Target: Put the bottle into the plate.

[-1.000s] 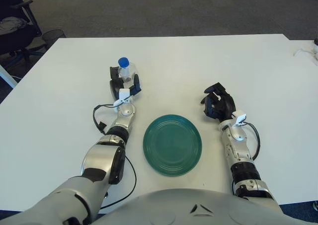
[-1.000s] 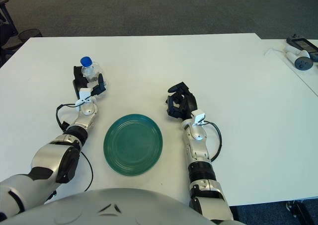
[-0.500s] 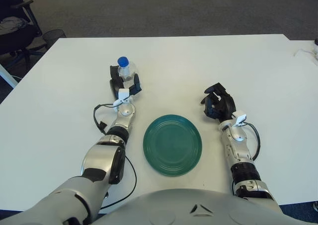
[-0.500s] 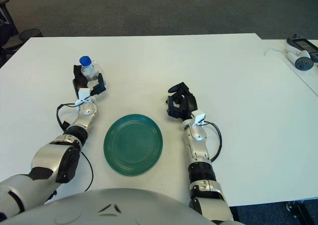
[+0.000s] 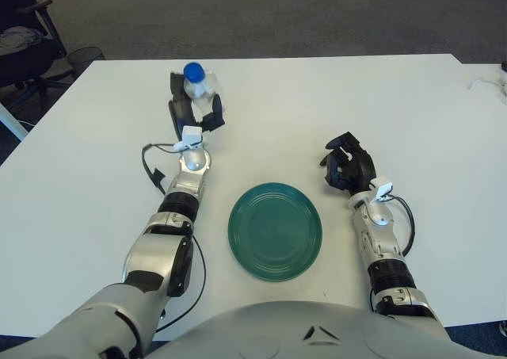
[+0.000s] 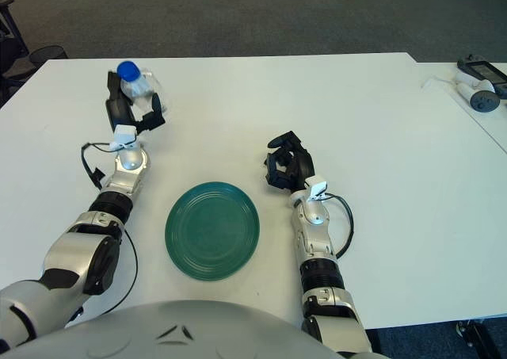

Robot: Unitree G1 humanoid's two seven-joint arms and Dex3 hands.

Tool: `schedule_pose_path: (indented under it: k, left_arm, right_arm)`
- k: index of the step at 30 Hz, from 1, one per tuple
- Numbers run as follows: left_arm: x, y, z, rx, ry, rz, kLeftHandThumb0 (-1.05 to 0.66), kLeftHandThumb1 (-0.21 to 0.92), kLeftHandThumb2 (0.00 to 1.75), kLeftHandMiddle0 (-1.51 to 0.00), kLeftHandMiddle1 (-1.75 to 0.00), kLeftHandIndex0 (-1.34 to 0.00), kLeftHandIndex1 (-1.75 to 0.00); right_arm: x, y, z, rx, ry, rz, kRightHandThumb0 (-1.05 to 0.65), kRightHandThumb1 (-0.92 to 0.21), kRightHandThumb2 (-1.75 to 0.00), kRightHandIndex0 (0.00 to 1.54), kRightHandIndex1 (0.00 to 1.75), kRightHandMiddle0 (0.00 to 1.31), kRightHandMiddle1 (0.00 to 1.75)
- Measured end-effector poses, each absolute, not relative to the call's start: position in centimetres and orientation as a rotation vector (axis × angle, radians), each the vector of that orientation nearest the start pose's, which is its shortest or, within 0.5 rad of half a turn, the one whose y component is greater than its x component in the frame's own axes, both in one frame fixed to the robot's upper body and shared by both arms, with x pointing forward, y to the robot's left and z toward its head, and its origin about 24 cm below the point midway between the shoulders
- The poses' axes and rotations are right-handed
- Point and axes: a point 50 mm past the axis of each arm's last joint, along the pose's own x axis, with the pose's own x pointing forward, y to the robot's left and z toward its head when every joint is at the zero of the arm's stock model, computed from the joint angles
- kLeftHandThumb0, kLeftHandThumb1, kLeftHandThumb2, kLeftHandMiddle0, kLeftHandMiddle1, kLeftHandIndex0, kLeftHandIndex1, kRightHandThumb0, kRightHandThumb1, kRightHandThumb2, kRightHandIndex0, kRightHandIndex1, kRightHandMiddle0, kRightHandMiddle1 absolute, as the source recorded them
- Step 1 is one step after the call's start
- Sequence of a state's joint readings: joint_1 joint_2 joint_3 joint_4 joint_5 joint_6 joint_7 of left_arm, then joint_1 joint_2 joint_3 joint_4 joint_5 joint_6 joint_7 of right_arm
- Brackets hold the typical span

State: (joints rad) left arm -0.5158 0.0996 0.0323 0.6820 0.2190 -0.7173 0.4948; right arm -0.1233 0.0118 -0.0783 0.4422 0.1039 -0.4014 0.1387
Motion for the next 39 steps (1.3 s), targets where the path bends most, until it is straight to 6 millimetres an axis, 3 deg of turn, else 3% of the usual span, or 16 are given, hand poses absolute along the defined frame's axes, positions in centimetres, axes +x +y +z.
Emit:
schedule_pose_path:
  k: [6,14,27,39]
  left_arm:
    - [30.5,14.6,11.8,0.203,-0.714,0.154,-0.46,0.34,1.28,-1.16,-1.75,-0.59,-1.75]
    - [27.0,12.8,13.3,0.370,-0.916,-0.251,-0.47,0.31,1.32,-1.17,-1.75,-0.61,-1.75]
    - [25.0,9.9,11.5,0.414,-0.895,-0.691,-0.46,0.35,1.28,-1.13,-1.75,-0.58,-1.75]
    - [24.4,9.8,10.9,0.734,-1.038,-0.727,-0.45,0.38,1.23,-1.09,-1.75,-0.56,-1.75]
  right_arm:
    - [26.6,-15.3,0.9,0.108,-0.092,0.058,-0.01,-0.44,-1.11,0.50,1.74,0.44,1.56]
    - [26.6,-15.2,0.5,0.111,-0.061,0.059,-0.01,-0.44,-1.12,0.50,1.75,0.44,1.56]
    - [26.8,-15.0,0.5,0.115,-0.063,0.062,-0.01,-0.43,-1.11,0.51,1.75,0.47,1.52]
    - [26.8,-15.0,0.5,0.115,-0.065,0.060,-0.01,-0.43,-1.13,0.50,1.74,0.44,1.57]
